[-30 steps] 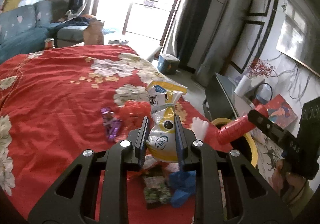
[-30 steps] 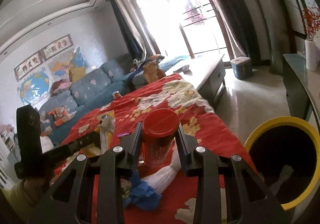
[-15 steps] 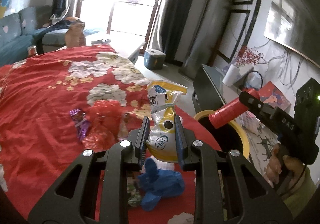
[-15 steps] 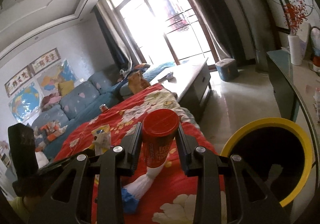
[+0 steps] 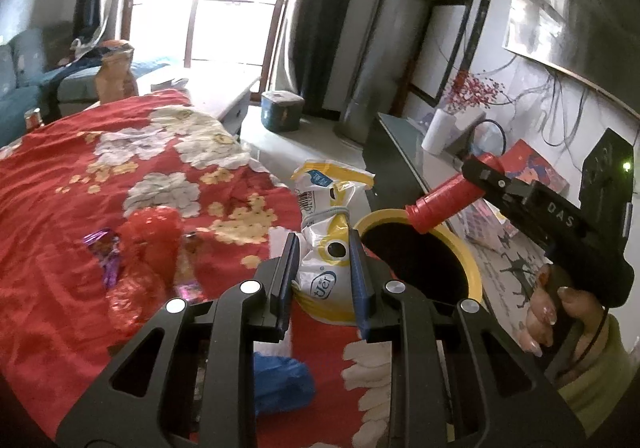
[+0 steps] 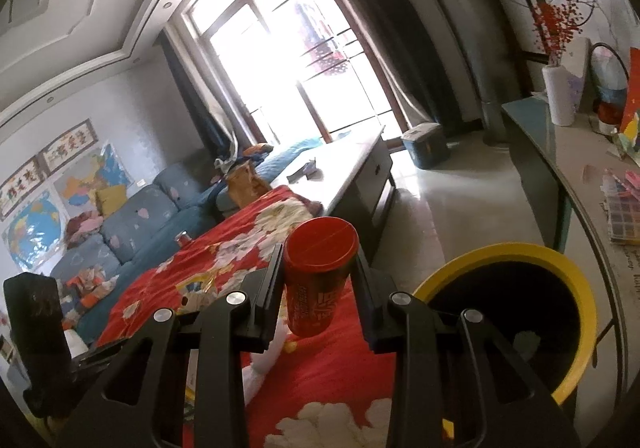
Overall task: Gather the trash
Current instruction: 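Carry the wrapper and red cup over the bin with both tools, then open both tools to drop the wrapper and cup into the bin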
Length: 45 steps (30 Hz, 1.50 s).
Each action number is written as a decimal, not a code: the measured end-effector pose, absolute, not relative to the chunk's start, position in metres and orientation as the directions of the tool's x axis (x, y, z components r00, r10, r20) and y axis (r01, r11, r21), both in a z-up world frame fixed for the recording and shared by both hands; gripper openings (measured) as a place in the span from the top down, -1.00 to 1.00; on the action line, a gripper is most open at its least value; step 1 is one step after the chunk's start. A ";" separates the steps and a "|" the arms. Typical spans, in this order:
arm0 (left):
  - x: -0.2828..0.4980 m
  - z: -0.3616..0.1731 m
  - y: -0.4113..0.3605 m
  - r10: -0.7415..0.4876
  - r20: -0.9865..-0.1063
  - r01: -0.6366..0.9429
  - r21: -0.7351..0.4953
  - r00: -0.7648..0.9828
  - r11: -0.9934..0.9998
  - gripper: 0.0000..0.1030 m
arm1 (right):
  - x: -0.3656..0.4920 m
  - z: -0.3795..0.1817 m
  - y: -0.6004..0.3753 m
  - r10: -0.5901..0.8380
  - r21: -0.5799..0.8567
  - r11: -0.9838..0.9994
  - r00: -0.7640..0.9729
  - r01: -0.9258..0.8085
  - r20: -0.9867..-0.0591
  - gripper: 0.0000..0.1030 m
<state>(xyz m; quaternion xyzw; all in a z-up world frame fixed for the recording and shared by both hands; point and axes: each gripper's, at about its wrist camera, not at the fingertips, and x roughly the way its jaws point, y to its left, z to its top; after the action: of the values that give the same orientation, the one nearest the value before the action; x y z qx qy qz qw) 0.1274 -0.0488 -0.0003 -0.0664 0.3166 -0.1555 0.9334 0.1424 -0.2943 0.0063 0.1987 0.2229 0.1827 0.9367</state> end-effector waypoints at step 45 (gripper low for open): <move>0.195 -0.079 -0.209 -0.404 -0.712 0.413 -0.174 0.574 0.894 0.63 | 0.180 -0.080 -0.419 0.238 0.525 0.847 0.824 0.083 -0.514 0.39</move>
<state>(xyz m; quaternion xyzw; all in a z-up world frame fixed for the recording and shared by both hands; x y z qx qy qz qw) 0.1947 -0.2091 -0.0786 0.0056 0.3998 -0.2302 0.8872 0.1796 -0.4194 -0.0804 0.2730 0.2936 0.0423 0.9151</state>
